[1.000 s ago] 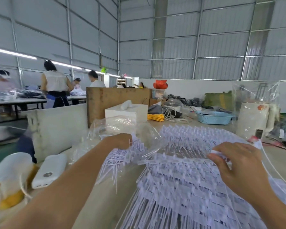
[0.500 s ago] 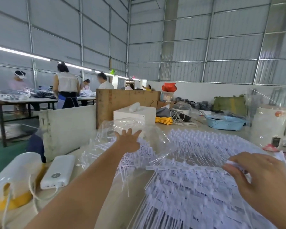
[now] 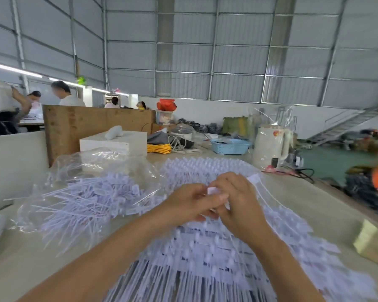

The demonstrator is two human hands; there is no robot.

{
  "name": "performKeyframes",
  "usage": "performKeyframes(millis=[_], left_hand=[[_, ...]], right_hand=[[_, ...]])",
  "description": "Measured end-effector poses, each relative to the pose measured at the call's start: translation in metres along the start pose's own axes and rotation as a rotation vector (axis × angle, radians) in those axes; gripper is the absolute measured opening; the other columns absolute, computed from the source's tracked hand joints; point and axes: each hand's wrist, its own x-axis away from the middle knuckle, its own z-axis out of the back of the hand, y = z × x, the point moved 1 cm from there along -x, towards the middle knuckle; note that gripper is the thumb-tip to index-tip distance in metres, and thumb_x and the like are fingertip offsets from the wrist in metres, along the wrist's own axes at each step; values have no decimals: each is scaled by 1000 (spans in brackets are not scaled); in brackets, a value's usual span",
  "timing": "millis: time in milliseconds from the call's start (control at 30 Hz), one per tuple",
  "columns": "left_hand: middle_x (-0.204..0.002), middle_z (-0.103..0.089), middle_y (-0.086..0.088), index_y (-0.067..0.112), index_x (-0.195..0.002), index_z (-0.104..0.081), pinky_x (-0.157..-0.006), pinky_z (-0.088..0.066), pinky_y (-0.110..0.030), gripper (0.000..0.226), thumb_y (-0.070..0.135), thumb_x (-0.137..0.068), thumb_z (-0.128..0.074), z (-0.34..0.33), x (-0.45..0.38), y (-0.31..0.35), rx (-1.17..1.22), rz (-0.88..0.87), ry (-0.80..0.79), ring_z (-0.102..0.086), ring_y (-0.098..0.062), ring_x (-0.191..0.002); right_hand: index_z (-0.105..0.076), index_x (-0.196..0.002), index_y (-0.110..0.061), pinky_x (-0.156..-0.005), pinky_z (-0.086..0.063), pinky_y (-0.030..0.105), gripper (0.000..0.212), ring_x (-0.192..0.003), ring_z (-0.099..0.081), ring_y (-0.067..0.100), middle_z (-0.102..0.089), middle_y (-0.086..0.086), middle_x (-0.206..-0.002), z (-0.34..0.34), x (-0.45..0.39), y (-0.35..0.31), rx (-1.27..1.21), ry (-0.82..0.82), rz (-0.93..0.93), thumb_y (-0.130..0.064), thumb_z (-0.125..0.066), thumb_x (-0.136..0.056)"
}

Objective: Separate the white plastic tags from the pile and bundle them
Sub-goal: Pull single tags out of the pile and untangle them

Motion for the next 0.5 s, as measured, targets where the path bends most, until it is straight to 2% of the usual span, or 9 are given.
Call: performKeyframes(millis=[67,100,133,200,267,333,367,433,500], left_hand=[[-94,-72,-12,9,-94,-67,-88,-55,-33,28,36,-85,-63,-11,-7,-15,185,16,23,-70,-20,-92],[-92,-72,-16,3,-92,-67,-88,-55,-35,29,31,-87,-62,-14,-11,-23,270,26,67,-70,-24,-91],[-88,-71,-19,-3,-92,-66,-86,-56,-36,29,26,-89,-62,-15,-14,-30,358,50,114,-70,-26,-88],[-78,-71,-17,-11,-92,-63,-72,-58,-32,27,16,-91,-60,-18,-17,-42,497,111,187,-70,-23,-73],[-69,-71,-13,-6,-87,-65,-56,-55,-25,20,12,-92,-58,-17,-18,-46,574,110,271,-68,-19,-59],[-74,-73,-14,-2,-87,-66,-56,-56,-25,17,11,-92,-57,-12,-19,-44,615,33,380,-70,-21,-62],[-78,-74,-14,-1,-89,-66,-59,-57,-25,17,12,-92,-57,-9,-19,-42,612,-30,427,-71,-22,-67],[-83,-74,-14,0,-92,-65,-62,-56,-23,17,14,-92,-56,-3,-18,-33,606,-191,477,-72,-23,-75],[-87,-74,-15,3,-92,-65,-63,-55,-22,17,17,-92,-55,-2,-16,-25,611,-343,460,-72,-26,-80]], right_hand=[[-56,-90,-9,-71,-38,25,16,-78,-51,16,-51,-2,-88,-2,2,1,-148,-83,-78,-19,-48,-82],[-53,-96,-10,-69,-38,23,16,-81,-51,14,-51,-2,-93,-4,4,2,-200,-135,-126,-18,-52,-82],[-50,-106,-12,-71,-40,23,25,-89,-52,14,-52,-2,-102,-7,7,4,-231,-195,-163,-17,-58,-82],[-42,-126,-18,-86,-42,22,55,-109,-48,12,-48,-4,-124,-12,11,8,-250,-306,-200,-24,-70,-79],[-35,-136,-21,-104,-34,29,76,-122,-39,9,-39,-7,-135,-11,11,11,-231,-329,-207,-37,-76,-74],[-32,-140,-21,-111,-28,41,85,-126,-34,9,-34,-8,-139,-4,10,15,-175,-282,-261,-50,-73,-72],[-31,-141,-22,-112,-27,42,90,-128,-33,11,-33,-6,-141,1,9,16,-166,-256,-322,-58,-70,-69],[-28,-143,-24,-108,-27,29,99,-131,-34,13,-31,-3,-145,14,6,21,-203,-205,-457,-66,-61,-60],[-25,-145,-27,-101,-28,26,106,-132,-35,16,-29,-2,-148,28,5,28,-206,-217,-549,-70,-59,-54]])
